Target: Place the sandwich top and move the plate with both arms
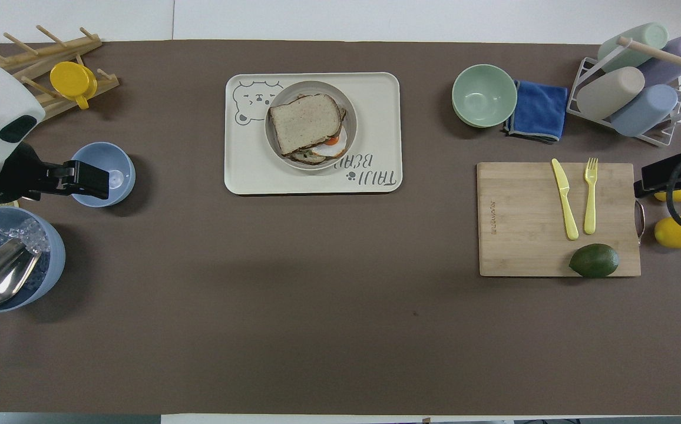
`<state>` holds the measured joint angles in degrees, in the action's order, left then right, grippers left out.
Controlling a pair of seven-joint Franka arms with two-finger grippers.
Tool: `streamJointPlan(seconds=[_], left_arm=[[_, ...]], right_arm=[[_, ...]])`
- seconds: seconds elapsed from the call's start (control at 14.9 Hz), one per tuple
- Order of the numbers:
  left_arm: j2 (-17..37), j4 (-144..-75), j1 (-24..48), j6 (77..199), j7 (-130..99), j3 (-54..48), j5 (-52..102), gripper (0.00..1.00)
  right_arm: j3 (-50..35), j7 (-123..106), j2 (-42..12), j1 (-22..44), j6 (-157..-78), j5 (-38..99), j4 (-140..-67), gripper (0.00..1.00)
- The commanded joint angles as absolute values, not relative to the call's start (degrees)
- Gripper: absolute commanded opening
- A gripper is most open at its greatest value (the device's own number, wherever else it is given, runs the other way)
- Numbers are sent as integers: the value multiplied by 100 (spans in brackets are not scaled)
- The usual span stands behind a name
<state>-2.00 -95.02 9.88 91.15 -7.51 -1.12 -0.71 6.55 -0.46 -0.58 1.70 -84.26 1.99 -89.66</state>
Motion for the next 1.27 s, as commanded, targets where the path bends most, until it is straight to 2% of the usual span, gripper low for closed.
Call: streamJointPlan(seconds=[0.0, 1.2], left_arm=[[-220, -9492, 923, 9026, -659, -149, -105, 100], [-316, -9527, 888, 9105, -677, -79, 79, 100]], right_arm=[[703, -141, -62, 185, -8350, 255, -8947, 100], [703, -149, -53, 185, -8350, 255, -8947, 100]])
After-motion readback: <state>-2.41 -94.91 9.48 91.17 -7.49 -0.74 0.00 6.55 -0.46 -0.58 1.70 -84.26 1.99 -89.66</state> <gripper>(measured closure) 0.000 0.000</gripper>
